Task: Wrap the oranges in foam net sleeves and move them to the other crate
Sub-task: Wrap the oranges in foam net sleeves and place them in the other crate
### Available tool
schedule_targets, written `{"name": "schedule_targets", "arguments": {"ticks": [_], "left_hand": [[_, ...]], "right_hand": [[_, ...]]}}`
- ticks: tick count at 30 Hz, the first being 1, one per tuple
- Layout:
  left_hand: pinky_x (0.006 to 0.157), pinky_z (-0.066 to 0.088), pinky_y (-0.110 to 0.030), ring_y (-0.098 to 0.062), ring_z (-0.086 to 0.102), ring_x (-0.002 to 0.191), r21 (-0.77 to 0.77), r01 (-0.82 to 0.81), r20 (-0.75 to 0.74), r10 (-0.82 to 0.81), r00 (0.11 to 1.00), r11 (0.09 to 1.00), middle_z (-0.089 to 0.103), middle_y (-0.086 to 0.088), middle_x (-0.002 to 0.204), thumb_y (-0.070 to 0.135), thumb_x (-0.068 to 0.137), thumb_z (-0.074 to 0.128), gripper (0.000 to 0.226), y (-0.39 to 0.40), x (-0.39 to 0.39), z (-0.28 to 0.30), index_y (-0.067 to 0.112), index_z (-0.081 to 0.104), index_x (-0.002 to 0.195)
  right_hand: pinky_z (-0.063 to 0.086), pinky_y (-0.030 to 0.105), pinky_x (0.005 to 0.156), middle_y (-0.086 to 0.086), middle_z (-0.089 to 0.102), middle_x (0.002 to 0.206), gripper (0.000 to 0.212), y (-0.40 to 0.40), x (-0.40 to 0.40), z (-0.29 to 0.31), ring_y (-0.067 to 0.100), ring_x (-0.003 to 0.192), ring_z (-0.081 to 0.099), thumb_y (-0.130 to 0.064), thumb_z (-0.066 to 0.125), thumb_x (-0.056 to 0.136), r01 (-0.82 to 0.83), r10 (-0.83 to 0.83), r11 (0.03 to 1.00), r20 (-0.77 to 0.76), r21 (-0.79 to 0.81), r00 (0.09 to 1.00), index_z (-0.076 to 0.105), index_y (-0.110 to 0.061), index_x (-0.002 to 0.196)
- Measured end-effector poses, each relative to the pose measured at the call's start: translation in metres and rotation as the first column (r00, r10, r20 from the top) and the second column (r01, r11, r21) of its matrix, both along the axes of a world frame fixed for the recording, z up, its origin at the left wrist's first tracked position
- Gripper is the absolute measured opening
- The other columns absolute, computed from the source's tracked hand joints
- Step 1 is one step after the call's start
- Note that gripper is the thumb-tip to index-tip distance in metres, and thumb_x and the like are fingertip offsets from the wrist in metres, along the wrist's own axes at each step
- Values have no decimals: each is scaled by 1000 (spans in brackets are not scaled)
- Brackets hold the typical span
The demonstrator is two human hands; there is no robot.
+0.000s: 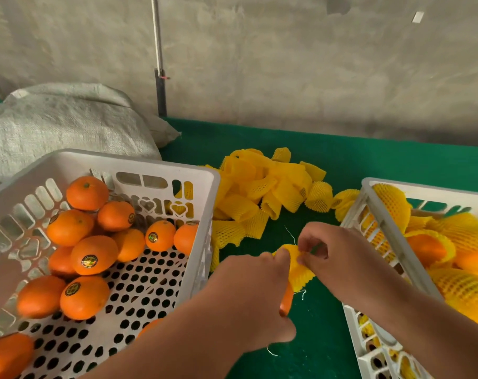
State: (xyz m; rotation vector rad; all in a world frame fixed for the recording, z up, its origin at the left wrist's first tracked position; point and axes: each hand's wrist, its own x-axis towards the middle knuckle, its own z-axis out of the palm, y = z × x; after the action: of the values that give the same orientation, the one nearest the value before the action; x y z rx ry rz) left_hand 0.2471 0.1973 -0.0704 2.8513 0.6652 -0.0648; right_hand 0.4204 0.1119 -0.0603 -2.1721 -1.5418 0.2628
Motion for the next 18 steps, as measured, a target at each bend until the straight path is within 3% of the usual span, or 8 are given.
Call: {"name": "schedule_targets", "arguments": {"ticks": [4,7,10,15,18], "left_hand": [[56,29,-23,-8,46,64,-21,0,186,4,982,1000,48,14,86,62,69,73,99,-4,3,-1,38,12,145],[53,22,-20,0,37,61,31,1,180,-7,984,1000,42,15,78,65,68,72,105,-4,2,-3,42,7,147],[53,27,-22,0,38,63,43,-33,154,26,988,999,47,14,82,68,69,69,93,-2,0,-2,38,21,143],[54,32,-26,-4,44,67,31,-42,70,40,997,999,49,13,84,69,70,69,69,-2,-1,-3,38,31,118],[53,29,-26,-5,44,64,55,-38,41,35,999,998,48,12,81,69,71,68,70,0,-2,-3,37,30,119]], "right_hand": [[52,23,58,-17,67,79,21,2,8,-7,4,73,64,-19,69,97,-42,43,998,-17,56,999,65,-35,85],[48,17,57,-22,67,80,21,1,9,-12,1,74,64,-18,68,99,-56,58,997,-48,57,997,67,-36,88],[51,18,63,-19,71,83,24,1,13,-14,0,80,66,-13,63,101,-40,44,997,-52,69,998,72,-33,92],[42,4,59,-23,60,76,30,1,11,-12,-19,76,57,-1,60,98,-46,45,995,4,88,999,78,-26,97],[38,8,55,-15,69,94,34,0,12,-7,-5,75,58,0,57,97,-53,48,996,80,68,996,81,-24,101]]}}
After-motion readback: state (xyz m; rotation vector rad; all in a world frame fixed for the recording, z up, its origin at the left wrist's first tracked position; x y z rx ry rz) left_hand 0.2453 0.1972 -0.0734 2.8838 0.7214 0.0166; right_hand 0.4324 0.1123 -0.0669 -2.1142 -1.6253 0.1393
